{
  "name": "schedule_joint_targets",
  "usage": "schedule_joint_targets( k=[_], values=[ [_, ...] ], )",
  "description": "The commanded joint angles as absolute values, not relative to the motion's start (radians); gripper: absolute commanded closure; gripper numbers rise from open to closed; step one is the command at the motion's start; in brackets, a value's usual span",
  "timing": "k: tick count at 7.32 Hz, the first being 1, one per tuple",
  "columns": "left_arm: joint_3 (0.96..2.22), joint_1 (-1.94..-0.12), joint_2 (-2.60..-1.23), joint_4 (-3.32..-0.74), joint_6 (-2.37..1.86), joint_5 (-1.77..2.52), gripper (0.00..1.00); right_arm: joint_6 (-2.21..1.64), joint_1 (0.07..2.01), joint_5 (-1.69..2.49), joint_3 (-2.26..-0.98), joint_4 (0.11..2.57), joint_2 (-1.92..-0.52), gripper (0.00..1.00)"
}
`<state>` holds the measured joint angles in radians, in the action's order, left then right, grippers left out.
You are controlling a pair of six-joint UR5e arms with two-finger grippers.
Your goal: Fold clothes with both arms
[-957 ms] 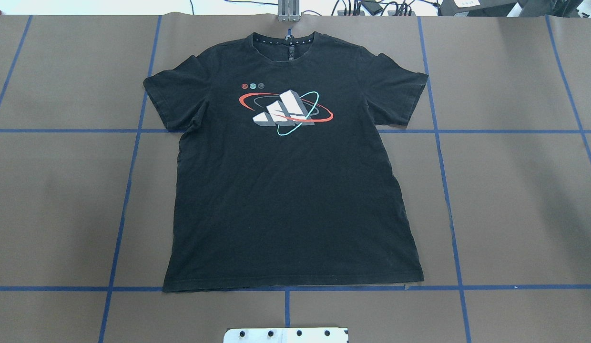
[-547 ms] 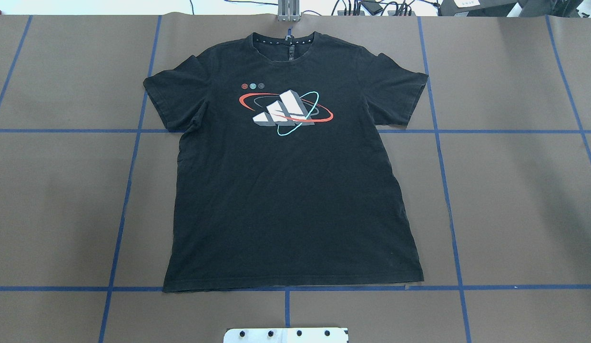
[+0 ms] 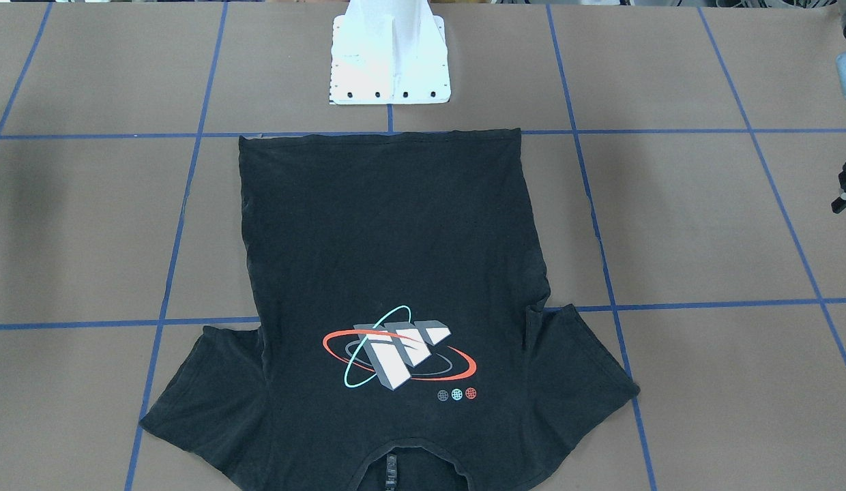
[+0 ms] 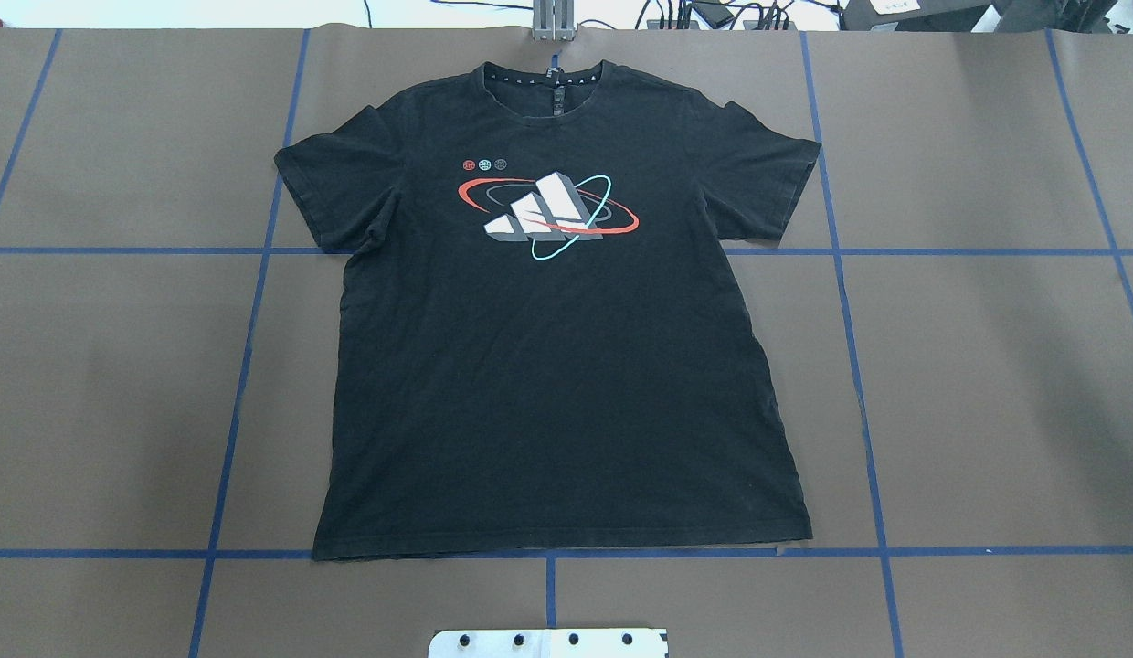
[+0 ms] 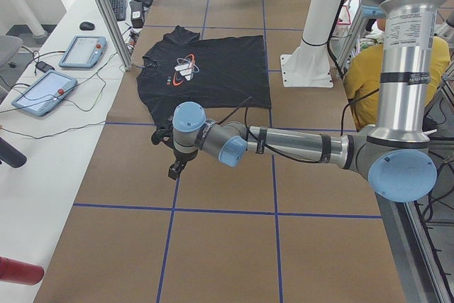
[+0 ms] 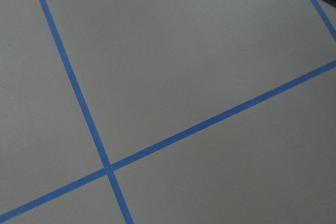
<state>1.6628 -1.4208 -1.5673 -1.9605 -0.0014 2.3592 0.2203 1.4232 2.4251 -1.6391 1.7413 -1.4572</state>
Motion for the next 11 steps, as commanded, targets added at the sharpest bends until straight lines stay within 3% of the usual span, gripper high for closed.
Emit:
schedule_joint_targets(
  k=[1,4,6,8,10,11],
  values=[
    [1.660,-1.420,-1.566,-1.963,-0.002,2.358,0.00,0.219,1.422,2.433,-1.643,1.717,-1.466,0.00],
    [1.663,-1.420,-1.568,-1.962,-0.002,2.358,0.00,0.110,1.331,2.422,-1.626,1.672,-1.407,0.00],
    [1.666,-1.420,-1.566,-1.963,-0.002,2.356,0.00,-0.194,1.235,2.413,-1.509,1.669,-1.164,0.00],
    [1.667,-1.420,-1.568,-1.963,0.002,2.353,0.00,-0.398,1.168,2.411,-1.276,1.502,-0.960,0.01],
    [1.667,-1.420,-1.568,-1.963,0.002,2.353,0.00,-0.753,1.126,2.381,-1.004,1.053,-0.879,0.02],
    [1.667,-1.420,-1.568,-1.963,0.002,2.353,0.00,-0.844,1.102,2.335,-0.905,0.989,-0.814,0.02]
  ],
)
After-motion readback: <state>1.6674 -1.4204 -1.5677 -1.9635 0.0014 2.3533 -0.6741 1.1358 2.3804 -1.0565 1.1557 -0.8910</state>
